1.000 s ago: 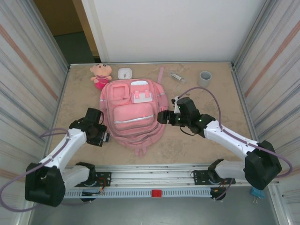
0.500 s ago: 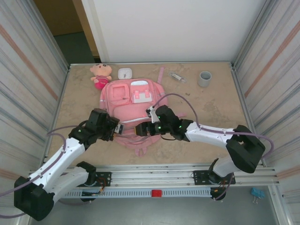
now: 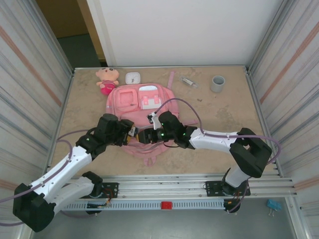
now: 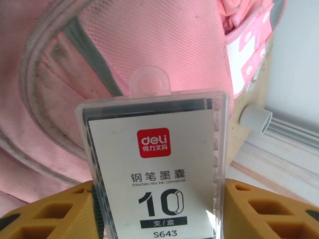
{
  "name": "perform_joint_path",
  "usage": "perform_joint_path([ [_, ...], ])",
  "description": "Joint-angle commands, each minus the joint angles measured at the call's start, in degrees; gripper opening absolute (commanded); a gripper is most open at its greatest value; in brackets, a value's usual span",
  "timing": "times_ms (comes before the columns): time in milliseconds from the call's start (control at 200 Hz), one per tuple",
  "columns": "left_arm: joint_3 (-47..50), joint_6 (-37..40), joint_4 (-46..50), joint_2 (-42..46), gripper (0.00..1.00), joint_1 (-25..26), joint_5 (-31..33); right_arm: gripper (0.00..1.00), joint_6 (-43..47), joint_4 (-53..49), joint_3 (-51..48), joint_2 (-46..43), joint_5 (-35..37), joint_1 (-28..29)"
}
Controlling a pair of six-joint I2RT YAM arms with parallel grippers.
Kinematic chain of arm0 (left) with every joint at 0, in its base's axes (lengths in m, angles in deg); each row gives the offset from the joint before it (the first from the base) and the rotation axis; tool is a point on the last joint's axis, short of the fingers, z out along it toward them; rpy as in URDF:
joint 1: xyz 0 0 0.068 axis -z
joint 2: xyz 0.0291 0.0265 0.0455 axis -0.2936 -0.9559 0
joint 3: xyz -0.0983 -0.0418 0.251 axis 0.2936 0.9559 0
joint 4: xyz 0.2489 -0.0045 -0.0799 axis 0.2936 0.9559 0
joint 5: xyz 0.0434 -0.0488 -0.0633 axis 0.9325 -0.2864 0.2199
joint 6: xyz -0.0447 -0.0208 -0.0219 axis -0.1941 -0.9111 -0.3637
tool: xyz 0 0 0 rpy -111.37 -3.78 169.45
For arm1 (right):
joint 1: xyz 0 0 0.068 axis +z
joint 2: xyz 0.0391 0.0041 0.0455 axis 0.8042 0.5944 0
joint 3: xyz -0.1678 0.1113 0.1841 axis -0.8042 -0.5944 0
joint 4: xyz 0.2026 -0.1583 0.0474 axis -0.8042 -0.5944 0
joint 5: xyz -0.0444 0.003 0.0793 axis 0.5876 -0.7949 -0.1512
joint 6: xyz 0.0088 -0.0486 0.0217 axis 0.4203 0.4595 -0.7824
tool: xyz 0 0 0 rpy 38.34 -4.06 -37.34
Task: Pack the student bag
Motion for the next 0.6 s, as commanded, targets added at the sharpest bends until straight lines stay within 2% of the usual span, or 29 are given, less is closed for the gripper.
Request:
perform_joint_path([
  [0,-0.91,-1.4,-2.21,-0.03,0.56,0.99,-0.5,0.44,-0.17,2.64,2.17,1.03,1.09,0.5],
  [431,-0.31,-2.91,-4.48,-1.21,0.57,3.64,-0.45,0.22,0.95,3.46,2.12,0.69,3.57,0.06],
  [596,-0.36,-2.78,-4.51,-1.34,0.62,4.09,0.02,0.16,2.04,1.89,0.91,-1.7,4.59,-0.08],
])
